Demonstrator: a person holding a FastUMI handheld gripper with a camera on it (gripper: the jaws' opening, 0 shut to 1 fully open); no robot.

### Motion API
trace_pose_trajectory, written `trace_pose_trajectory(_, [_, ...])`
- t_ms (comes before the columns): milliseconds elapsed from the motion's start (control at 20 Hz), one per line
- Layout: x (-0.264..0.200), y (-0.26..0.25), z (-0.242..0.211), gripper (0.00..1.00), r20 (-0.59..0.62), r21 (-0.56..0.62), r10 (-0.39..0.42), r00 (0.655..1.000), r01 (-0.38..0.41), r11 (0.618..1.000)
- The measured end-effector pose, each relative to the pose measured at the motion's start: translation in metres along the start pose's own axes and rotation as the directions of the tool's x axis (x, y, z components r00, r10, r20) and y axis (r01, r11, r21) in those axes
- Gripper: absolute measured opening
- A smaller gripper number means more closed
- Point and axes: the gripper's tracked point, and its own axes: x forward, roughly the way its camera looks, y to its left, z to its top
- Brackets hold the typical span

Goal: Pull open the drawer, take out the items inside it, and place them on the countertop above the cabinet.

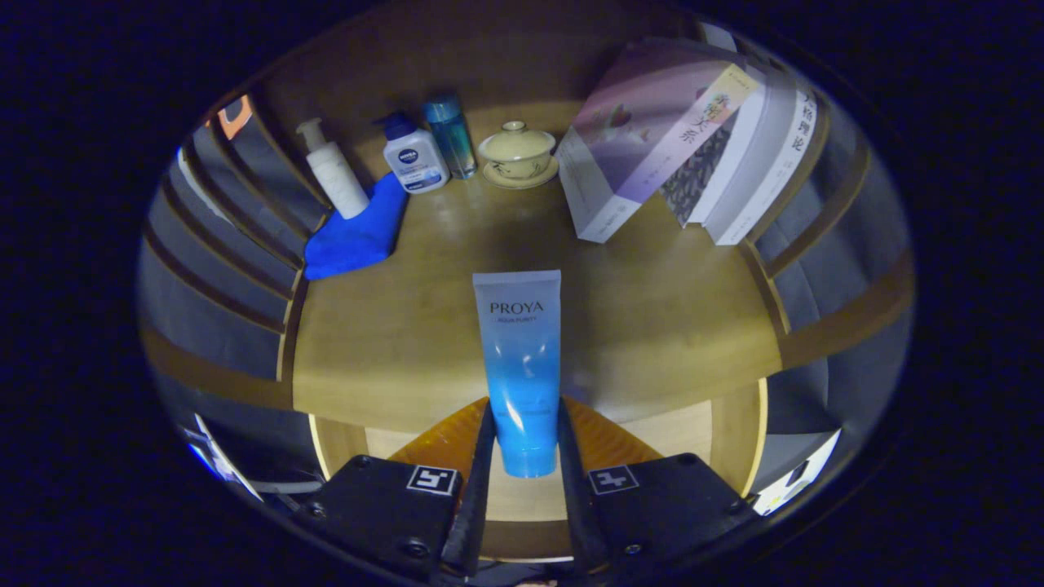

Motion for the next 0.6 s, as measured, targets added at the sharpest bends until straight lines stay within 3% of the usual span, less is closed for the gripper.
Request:
trace_pose_trajectory(500, [0.034, -0.001, 0.01, 0.46, -0.005, 0.018, -0.003, 1.0, 0.003, 1.0])
trace_pose_trajectory(600, [0.033, 0.002, 0.009, 0.54, 0.003, 0.021, 0.011, 1.0, -0.011, 1.0])
